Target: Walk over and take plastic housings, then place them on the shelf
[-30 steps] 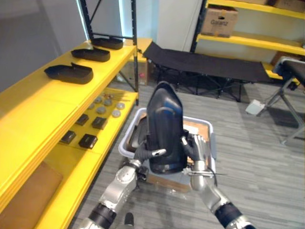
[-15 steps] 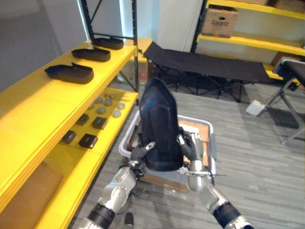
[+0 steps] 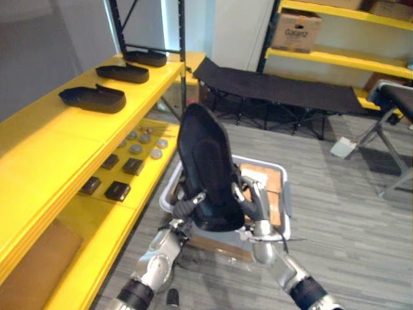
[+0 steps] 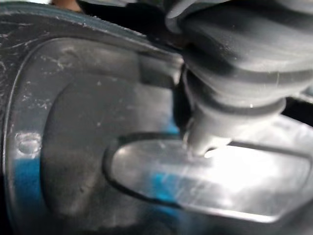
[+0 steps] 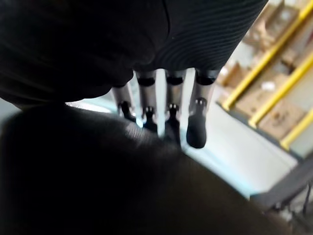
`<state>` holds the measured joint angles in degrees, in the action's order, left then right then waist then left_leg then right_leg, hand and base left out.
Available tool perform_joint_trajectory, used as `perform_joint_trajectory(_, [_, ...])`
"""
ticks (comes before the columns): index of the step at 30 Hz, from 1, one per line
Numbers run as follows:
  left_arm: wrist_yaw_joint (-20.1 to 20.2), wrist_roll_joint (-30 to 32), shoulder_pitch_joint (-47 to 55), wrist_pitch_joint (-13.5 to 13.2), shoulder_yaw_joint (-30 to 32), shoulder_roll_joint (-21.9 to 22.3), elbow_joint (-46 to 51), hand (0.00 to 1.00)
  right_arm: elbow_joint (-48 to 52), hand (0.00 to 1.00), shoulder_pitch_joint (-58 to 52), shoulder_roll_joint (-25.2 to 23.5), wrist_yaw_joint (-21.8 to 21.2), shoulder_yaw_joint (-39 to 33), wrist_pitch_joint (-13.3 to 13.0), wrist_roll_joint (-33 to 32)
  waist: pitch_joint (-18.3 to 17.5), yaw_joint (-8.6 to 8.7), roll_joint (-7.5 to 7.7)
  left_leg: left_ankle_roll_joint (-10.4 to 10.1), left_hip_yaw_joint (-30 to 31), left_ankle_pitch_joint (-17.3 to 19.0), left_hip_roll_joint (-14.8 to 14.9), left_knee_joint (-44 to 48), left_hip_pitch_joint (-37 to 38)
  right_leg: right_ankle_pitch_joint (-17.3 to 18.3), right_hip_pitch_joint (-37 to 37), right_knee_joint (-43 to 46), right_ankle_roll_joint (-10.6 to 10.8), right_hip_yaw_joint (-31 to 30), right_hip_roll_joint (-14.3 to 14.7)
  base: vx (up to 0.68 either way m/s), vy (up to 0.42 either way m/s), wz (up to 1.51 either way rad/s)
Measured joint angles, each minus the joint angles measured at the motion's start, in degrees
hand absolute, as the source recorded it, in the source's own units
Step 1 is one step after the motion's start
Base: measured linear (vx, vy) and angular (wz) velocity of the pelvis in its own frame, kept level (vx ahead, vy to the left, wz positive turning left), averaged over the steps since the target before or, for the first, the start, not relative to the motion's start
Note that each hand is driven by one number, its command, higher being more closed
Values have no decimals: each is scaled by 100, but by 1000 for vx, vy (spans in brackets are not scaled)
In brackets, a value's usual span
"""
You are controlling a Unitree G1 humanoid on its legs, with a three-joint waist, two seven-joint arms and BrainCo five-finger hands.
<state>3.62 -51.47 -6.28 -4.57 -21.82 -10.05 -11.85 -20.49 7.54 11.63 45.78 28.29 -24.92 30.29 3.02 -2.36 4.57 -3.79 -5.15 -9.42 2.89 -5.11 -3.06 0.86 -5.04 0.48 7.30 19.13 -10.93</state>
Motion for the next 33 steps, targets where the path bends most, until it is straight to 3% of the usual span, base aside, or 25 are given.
perform_joint_trajectory(3, [-437, 1215, 245, -174, 389, 216, 763, 100, 310, 0, -92, -239, -272, -75, -127, -596, 0, 2, 0, 2, -2, 0, -14, 0, 1, -1, -3, 9, -3, 27, 11, 0, 0, 2])
perform_joint_trajectory(9, [-1310, 3113, 526, -561, 1394, 613, 1538, 100, 836, 0, -179, -332, -1671, -733, -286, -1938, 13, -8, -23, 5, 29, -3, -60, -1, 4, 24, -9, 111, -37, 98, 6, -4, 1, 5])
perform_joint_trajectory(13, [-1609, 3217, 769, -665, 1968, 605, 1619, 100, 1521, 0, -358, -279, -1905, -1871, -398, -2611, 51, 0, -90, -2, 35, 2, -62, -2, 11, 41, -4, 108, -56, 102, 1, -34, 11, 2])
perform_joint_trajectory(14, [-1695, 3221, 885, -691, 2176, 613, 1639, 100, 1865, 0, -510, -262, -2157, -2333, -402, -3096, 42, 9, -107, -8, 29, 6, -61, -2, 12, 41, -5, 100, -56, 102, 1, 0, 0, 0])
perform_joint_trajectory(17, [-1727, 3234, 1009, -701, 2266, 624, 1751, 100, 2028, 0, -691, -270, -2381, -2670, -389, -3477, 43, 32, -113, -9, 14, 6, -58, -2, 12, 40, -3, 90, -57, 98, 0, 0, 0, 0])
perform_joint_trajectory(18, [-1737, 3281, 1123, -709, 2327, 730, 1925, 100, 2035, 0, -889, -329, -2647, -2862, -325, -3977, 42, 77, -116, -9, 1, 7, -58, -2, 10, 39, -1, 80, -58, 94, -1, 0, 0, 0])
perform_joint_trajectory(22, [-1691, 3347, 1296, -856, 2403, 868, 1993, 100, 1898, 0, -1404, -661, -3158, -3284, 63, -4876, 1, 214, -198, -6, -48, 8, -45, -2, 2, 38, 34, 66, -59, 56, 2, 0, 0, -6])
perform_joint_trajectory(28, [-1612, 3359, 1478, -1352, 2312, 999, 1812, 100, 256, 0, -1966, -776, -3345, -3691, 680, -4802, -47, 332, -330, -38, -191, 56, 32, -3, 11, 30, 109, 45, -59, -87, 25, 17, -13, -13])
perform_joint_trajectory(31, [-1681, 3683, 1478, -1525, 2323, 950, 1353, 100, -407, 0, -2064, -887, -3383, -3861, 656, -4805, -61, 342, -375, -53, -193, 89, 54, -3, 21, 31, 86, 2, -57, -95, 55, 14, -11, -3])
perform_joint_trajectory(33, [-1692, 4040, 1503, -1542, 2320, 849, 1001, 100, -623, 0, -2145, -1002, -3520, -3932, 428, -5048, -64, 348, -381, -63, -196, 127, 62, -3, 21, 33, 84, -24, -55, -107, 81, 20, -14, -4])
